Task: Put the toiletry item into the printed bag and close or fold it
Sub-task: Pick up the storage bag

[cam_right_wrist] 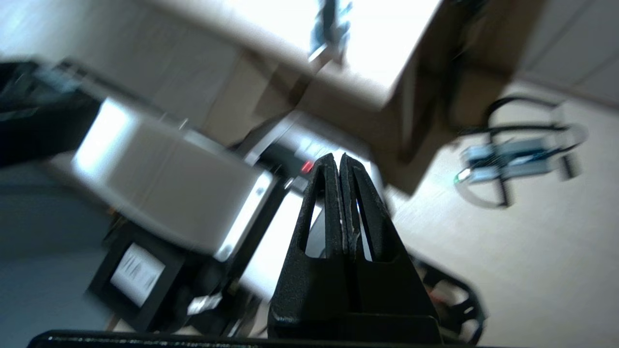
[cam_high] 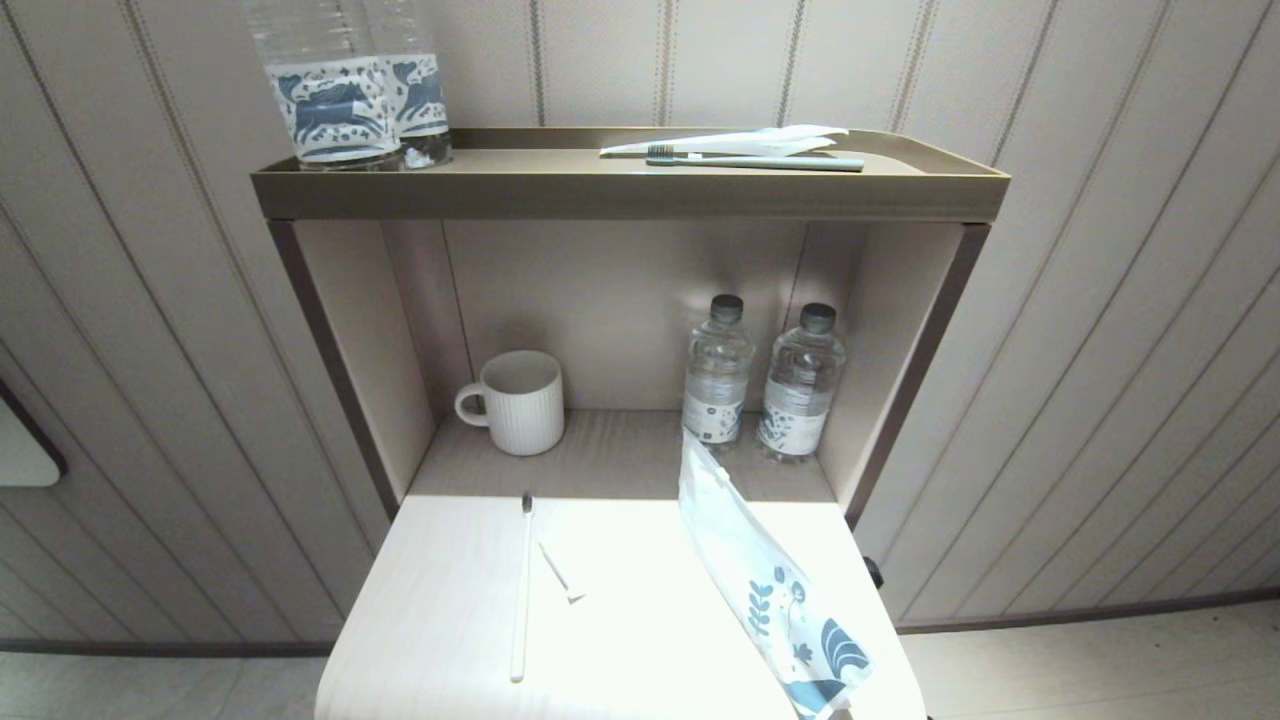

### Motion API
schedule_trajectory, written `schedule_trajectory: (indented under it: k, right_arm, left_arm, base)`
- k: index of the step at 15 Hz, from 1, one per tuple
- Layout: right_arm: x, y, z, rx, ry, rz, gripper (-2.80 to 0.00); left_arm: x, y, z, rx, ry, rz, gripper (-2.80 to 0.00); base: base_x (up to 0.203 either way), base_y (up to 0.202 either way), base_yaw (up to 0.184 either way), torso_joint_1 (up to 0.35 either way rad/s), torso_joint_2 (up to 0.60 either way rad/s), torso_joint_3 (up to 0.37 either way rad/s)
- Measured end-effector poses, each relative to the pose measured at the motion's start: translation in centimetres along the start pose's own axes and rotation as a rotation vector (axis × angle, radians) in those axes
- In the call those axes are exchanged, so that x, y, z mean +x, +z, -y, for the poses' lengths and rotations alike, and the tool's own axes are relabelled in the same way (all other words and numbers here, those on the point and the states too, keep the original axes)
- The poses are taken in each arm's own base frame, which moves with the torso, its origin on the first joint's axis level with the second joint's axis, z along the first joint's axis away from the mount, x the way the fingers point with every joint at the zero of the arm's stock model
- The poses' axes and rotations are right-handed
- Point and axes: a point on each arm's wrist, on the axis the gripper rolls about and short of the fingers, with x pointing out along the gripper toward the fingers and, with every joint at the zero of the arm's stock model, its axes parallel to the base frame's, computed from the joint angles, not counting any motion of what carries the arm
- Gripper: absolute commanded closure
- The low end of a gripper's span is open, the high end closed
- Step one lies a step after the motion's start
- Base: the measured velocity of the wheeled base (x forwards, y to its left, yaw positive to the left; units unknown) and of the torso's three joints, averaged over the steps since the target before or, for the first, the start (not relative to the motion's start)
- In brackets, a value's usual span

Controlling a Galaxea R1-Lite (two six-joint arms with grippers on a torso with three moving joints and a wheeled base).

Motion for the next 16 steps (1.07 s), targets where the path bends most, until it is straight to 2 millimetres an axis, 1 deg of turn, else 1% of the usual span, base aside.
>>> schedule_trajectory:
  k: [2, 3, 5, 8, 10, 12, 16]
  right_arm:
    - [1.2, 0.8, 0.3, 0.014, 0.066, -0.114, 0.0]
    - [1.7, 1.2, 0.5, 0.011, 0.076, -0.142, -2.8]
    - [2.6, 1.4, 0.7, -0.015, 0.091, -0.186, -2.8]
    - [4.0, 1.4, 1.1, -0.068, 0.094, -0.179, -2.8]
    - [5.5, 1.1, 1.6, -0.124, 0.059, -0.166, -2.8]
    - [6.9, 0.7, 1.7, -0.187, 0.038, -0.163, -2.8]
    - [10.4, 0.7, 1.0, -0.247, 0.021, -0.134, -2.8]
  left_arm:
    - [0.0, 0.0, 0.0, 0.0, 0.0, 0.0, 0.0]
    - [0.0, 0.0, 0.0, 0.0, 0.0, 0.0, 0.0]
    - [0.0, 0.0, 0.0, 0.0, 0.0, 0.0, 0.0]
    - [0.0, 0.0, 0.0, 0.001, 0.0, 0.0, 0.0]
    - [0.0, 0.0, 0.0, 0.003, 0.0, 0.0, 0.0]
    - [0.0, 0.0, 0.0, 0.004, 0.0, 0.0, 0.0]
    - [0.0, 0.0, 0.0, 0.005, 0.0, 0.001, 0.0]
  base:
    - [0.0, 0.0, 0.0, 0.0, 0.0, 0.0]
    - [0.0, 0.0, 0.0, 0.0, 0.0, 0.0]
    - [0.0, 0.0, 0.0, 0.0, 0.0, 0.0]
    - [0.0, 0.0, 0.0, 0.0, 0.0, 0.0]
    - [0.0, 0.0, 0.0, 0.0, 0.0, 0.0]
    - [0.0, 0.0, 0.0, 0.0, 0.0, 0.0]
    - [0.0, 0.0, 0.0, 0.0, 0.0, 0.0]
